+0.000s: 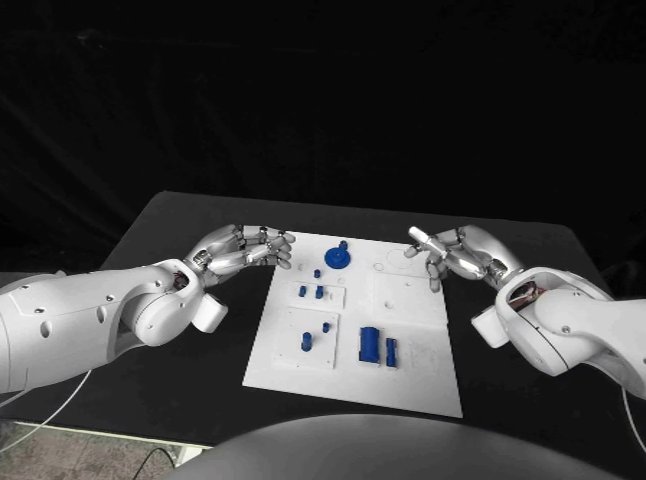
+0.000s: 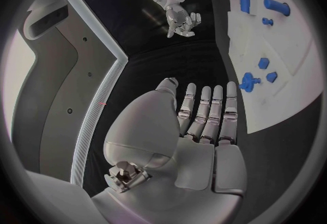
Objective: Assemble the parts on the task board
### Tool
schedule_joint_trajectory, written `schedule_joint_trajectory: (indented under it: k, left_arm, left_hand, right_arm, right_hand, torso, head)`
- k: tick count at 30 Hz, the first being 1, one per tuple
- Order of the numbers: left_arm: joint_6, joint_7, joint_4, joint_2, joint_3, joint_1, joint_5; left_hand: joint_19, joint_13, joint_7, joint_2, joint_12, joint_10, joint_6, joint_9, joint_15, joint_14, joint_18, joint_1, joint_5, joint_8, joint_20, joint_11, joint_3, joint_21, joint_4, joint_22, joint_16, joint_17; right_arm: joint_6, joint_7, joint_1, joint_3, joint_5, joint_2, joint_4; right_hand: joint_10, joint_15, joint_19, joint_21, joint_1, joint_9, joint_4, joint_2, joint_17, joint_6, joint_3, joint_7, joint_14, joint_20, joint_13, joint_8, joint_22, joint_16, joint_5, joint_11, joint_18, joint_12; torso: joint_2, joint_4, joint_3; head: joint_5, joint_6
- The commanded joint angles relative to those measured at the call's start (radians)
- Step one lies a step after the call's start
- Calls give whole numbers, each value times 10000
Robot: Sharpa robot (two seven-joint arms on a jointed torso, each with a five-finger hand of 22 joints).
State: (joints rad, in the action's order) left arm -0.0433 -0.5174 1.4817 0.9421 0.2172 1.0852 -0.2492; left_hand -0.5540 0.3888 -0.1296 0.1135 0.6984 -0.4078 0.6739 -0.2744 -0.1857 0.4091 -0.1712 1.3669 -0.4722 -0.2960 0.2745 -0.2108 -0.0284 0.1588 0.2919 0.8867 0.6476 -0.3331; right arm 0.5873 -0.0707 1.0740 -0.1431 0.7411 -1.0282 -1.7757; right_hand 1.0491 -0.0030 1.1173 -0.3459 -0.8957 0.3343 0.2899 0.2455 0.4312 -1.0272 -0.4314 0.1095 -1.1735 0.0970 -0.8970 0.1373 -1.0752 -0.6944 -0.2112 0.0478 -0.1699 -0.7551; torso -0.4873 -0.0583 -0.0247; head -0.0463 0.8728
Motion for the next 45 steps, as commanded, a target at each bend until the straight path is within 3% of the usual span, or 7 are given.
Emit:
schedule_joint_trajectory:
  k: [1, 4, 14, 22, 23, 29, 45]
  left_arm:
    - [-560, -1038, 174, -2, -6, 91, 321]
    - [-678, -1289, 196, -87, -5, 138, 371]
    - [-1021, -1691, -100, -574, 6, 62, 521]
    - [-1146, -1869, -359, -745, 10, -62, 529]
    - [-961, -1415, -294, -698, 16, -53, 454]
    - [-1424, -1313, -207, -765, -145, -75, 604]
    - [-5839, -340, 617, -1412, -1676, -284, 2031]
  left_hand:
    - [232, -840, 14, 153, -605, 130, 185, 378, 158, -158, 42, -212, 364, 255, -104, 194, -585, -566, -49, -525, -1059, 806]
    - [1044, -1588, -67, 295, -1170, 434, 197, 601, 345, -874, 88, -416, 980, 447, -345, 473, -1094, -1022, 12, -1164, -2419, 1608]
    - [5274, -3566, 823, 603, -4998, 3204, -3442, 2049, 1101, -4091, 47, -1143, 2325, 2464, -713, 1894, -2238, -1382, 0, -6960, -6476, 3331]
    - [5529, -3614, 1367, 621, -5383, 3498, -3812, 2348, 1074, -4091, 46, -1121, 2401, 2630, -489, 2212, -2421, -1541, 0, -8470, -6476, 3331]
    - [5540, -3888, 1296, 80, -5824, 4078, -4712, 2744, 1857, -4091, 513, -4848, 3057, 2960, -1220, 2108, -1569, -1588, -875, -8867, -6476, 3331]
    - [5540, -3888, 1296, -138, -6071, 4078, -5083, 2744, 1857, -4091, 681, -6573, 3404, 2960, -1472, 2108, -1209, -1588, -1235, -8867, -6476, 3331]
    - [5540, -3888, 1296, -1135, -6984, 4078, -5866, 2744, 1857, -4091, 1009, -10007, 4722, 2960, -2040, 2108, -439, -1588, -2005, -8867, -6476, 3331]
  right_arm:
    - [-179, -2479, 49, -8, -3499, 106, 269]
    - [-1381, -3067, 60, -9, -4480, 228, 601]
    - [-3901, -3842, -235, -12, -5303, 502, 1570]
    - [-4479, -4024, -493, -12, -5299, 605, 1968]
    - [-3656, -3528, -447, -18, -5072, 577, 1885]
    - [-3192, -3610, -429, 104, -5270, 738, 1899]
    - [956, -4339, -273, 1201, -7040, 2179, 2030]
  right_hand:
    - [-2048, 966, -1621, 1866, -280, -205, -14, 49, -1077, 490, -54, 386, 1802, 698, 1721, -230, 1450, 2245, 106, 857, 235, 2346]
    - [-4062, 1927, -3468, 2916, -507, -573, -12, 48, -2065, 1623, -83, 146, 4364, 1339, 3147, -501, 2760, 4163, 464, 1735, 642, 4080]
    - [-9596, 1263, -11147, 3443, -555, -2637, -6, 63, -4244, 7213, -86, -1944, 11510, 1904, 7476, -938, 10635, 6878, 909, 105, 913, 6512]
    - [-9869, 1289, -11173, 3459, -590, -2783, -4, 64, -4274, 7258, -22, -1961, 11623, 1814, 7858, -903, 10752, 6907, 919, 57, 791, 6431]
    - [-10491, 915, -11173, 3459, 2340, -3343, -870, -688, -4312, 8123, 1294, -1095, 11735, 1018, 8174, -1373, 10752, 6944, 1288, -478, 1699, 6802]
    - [-10491, 30, -11173, 3459, 6819, -3343, -2899, -2455, -4312, 10272, 3367, -1095, 11735, -970, 8970, -1373, 10752, 6944, 2112, -478, 1699, 7551]
    - [-10491, 30, -11173, 3459, 8957, -3343, -2899, -2455, -4312, 10272, 4314, -1095, 11735, -970, 8970, -1373, 10752, 6944, 2112, -478, 1699, 7551]
  torso:
    - [16, 56, -4]
    - [-27, 52, -8]
    - [-170, 26, -22]
    - [-136, 52, -7]
    - [-146, 43, -12]
    - [-182, 89, 10]
    - [-503, 498, 207]
  head:
    - [91, -2]
    - [160, -2]
    - [243, -2]
    - [280, -2]
    - [260, -1]
    - [277, -233]
    - [431, -2301]
